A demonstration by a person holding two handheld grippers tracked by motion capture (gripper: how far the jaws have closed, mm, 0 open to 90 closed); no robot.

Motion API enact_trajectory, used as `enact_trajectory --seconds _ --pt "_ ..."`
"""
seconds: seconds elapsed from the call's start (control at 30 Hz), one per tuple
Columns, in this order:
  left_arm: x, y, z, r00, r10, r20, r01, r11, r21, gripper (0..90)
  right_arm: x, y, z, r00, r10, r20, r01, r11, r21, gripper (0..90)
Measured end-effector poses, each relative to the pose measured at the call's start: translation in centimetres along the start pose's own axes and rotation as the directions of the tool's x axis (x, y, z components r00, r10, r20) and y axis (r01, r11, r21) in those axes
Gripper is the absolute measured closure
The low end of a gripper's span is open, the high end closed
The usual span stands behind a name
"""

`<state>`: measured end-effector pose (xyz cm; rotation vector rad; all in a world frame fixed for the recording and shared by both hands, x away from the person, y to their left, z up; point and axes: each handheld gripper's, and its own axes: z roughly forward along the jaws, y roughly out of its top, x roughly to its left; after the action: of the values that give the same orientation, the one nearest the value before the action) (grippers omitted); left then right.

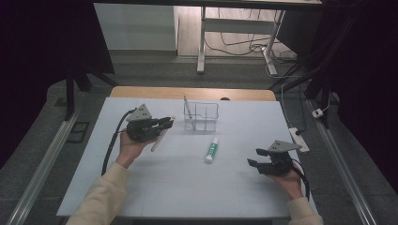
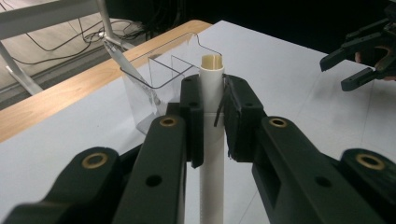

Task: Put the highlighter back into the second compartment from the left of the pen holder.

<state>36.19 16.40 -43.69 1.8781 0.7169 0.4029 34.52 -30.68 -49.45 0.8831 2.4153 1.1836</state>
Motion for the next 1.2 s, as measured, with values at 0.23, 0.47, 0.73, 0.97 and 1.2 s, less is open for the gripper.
enact_trajectory --seconds 0.23,0.47,0.73,0.97,1.2 --pt "-0.1 0.0 0.3 0.9999 -0.011 0.008 0.012 0.9998 -0.015 78.1 -0.1 0.0 0.0 1.0000 0.007 0.001 -0.007 1.000 -0.007 38.5" --pt "0.0 0.6 1.1 0.9991 -0.027 0.032 0.028 0.9990 -0.035 78.1 -0.1 0.0 0.0 0.9999 0.012 -0.004 -0.013 1.000 -0.014 38.6" --pt "0.5 1.9 2.4 0.9983 -0.045 0.035 0.047 0.9975 -0.053 78.1 -0.2 0.1 0.0 0.9999 0.015 -0.007 -0.015 1.000 -0.015 38.7" --pt "0.9 3.0 3.4 0.9960 -0.070 0.056 0.074 0.9945 -0.074 78.1 -0.3 -0.1 0.0 0.9998 0.018 -0.008 -0.018 1.000 -0.017 38.6" --pt "1.2 4.0 4.3 0.9956 -0.078 0.053 0.081 0.9942 -0.070 78.1 -0.3 -0.1 0.1 0.9998 0.017 -0.009 -0.017 1.000 -0.006 38.5"
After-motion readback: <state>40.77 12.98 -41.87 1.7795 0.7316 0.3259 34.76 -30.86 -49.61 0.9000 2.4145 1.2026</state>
